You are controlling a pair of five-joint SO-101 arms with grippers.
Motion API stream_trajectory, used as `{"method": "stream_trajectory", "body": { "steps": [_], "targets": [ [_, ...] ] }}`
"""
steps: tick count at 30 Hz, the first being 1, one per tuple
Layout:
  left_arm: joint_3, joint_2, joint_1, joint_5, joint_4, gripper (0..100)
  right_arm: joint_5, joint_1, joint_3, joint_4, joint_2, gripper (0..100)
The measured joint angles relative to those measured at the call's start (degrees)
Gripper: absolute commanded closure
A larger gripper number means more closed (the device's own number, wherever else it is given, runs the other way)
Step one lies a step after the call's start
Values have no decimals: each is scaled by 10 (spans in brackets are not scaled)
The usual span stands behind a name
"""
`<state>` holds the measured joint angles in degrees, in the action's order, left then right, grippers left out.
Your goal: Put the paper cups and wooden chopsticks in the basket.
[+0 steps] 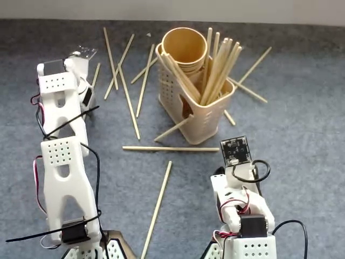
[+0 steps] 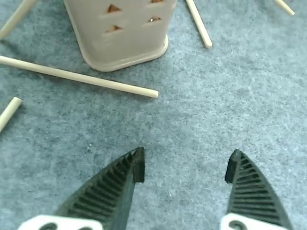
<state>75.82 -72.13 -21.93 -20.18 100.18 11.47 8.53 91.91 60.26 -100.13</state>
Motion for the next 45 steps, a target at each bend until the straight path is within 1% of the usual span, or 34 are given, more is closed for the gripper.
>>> {"method": "stream_trajectory", "body": {
  "steps": [2, 5, 12, 14, 16, 20, 23, 26, 30, 32, 34, 36, 39, 45],
  "targets": [
    [-3, 0, 0, -4, 0, 944, 0, 0, 0, 0, 0, 724],
    [-17, 0, 6, -34, 0, 986, 0, 0, 0, 0, 0, 724],
    [-18, 17, 27, -47, 5, 993, 0, 0, 0, 0, 0, 724],
    [-11, 33, 30, -33, 6, 993, 0, 0, 0, 0, 0, 724],
    [-1, 57, 35, -4, 6, 994, 0, 0, 0, 0, 0, 724],
    [42, 156, 57, 49, 5, 994, 0, 0, 0, 0, 0, 724],
    [91, 258, 111, 105, 5, 994, 0, 0, 0, 0, 0, 724],
    [148, 355, 191, 157, 5, 994, 0, 0, 0, 0, 0, 724],
    [164, 456, 345, 204, -5, 994, 0, 0, 0, 0, 0, 724],
    [164, 473, 428, 215, -27, 990, 0, 0, 0, 0, 0, 724],
    [164, 474, 489, 237, -59, 989, 0, 0, 0, 0, 0, 724],
    [164, 464, 516, 258, -93, 989, 0, 0, 0, 0, 0, 724],
    [165, 418, 522, 278, -129, 989, 0, 0, 0, 0, 0, 724],
    [165, 316, 521, 295, -146, 987, 0, 0, 0, 0, 0, 724]
  ]
}}
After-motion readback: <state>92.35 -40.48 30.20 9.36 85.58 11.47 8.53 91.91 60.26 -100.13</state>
